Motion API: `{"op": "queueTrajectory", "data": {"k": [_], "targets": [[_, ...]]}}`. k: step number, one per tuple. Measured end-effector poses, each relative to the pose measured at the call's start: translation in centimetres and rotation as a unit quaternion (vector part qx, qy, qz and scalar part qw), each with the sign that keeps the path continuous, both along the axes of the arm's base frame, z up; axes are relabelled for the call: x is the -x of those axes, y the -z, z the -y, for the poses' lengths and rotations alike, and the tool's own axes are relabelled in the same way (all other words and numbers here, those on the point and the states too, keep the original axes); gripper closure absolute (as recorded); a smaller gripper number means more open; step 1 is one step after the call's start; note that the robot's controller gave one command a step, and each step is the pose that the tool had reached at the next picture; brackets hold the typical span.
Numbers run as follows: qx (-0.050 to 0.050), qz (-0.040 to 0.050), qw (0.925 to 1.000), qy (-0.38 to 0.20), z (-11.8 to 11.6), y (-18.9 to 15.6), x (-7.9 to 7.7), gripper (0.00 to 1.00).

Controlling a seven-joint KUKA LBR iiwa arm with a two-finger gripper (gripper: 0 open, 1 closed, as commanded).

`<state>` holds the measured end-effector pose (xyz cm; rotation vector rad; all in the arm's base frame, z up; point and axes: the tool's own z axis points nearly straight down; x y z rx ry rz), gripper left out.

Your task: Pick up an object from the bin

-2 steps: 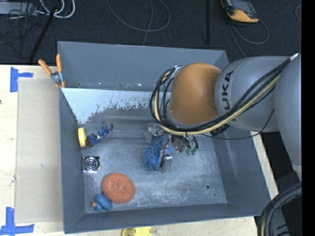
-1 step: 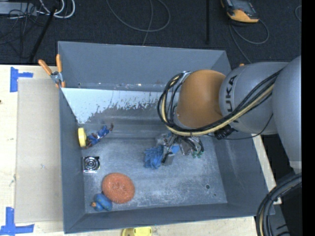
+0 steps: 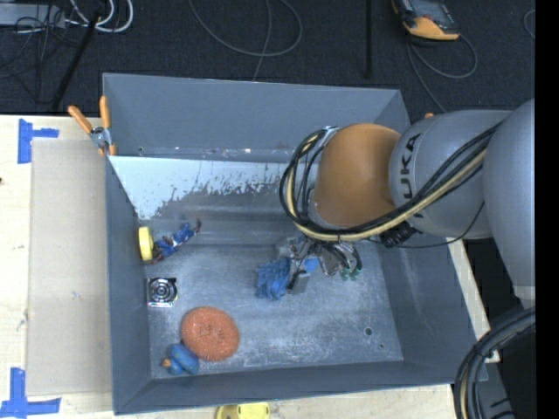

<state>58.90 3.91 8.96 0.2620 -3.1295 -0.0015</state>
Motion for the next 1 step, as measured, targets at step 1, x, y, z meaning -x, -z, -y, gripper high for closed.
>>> {"op": "queueTrajectory", "data": {"k": [1], "targets": [[0.000,0.0029,1.0000,0.004,-0.19,-15.39,-0.52,1.00]]}}
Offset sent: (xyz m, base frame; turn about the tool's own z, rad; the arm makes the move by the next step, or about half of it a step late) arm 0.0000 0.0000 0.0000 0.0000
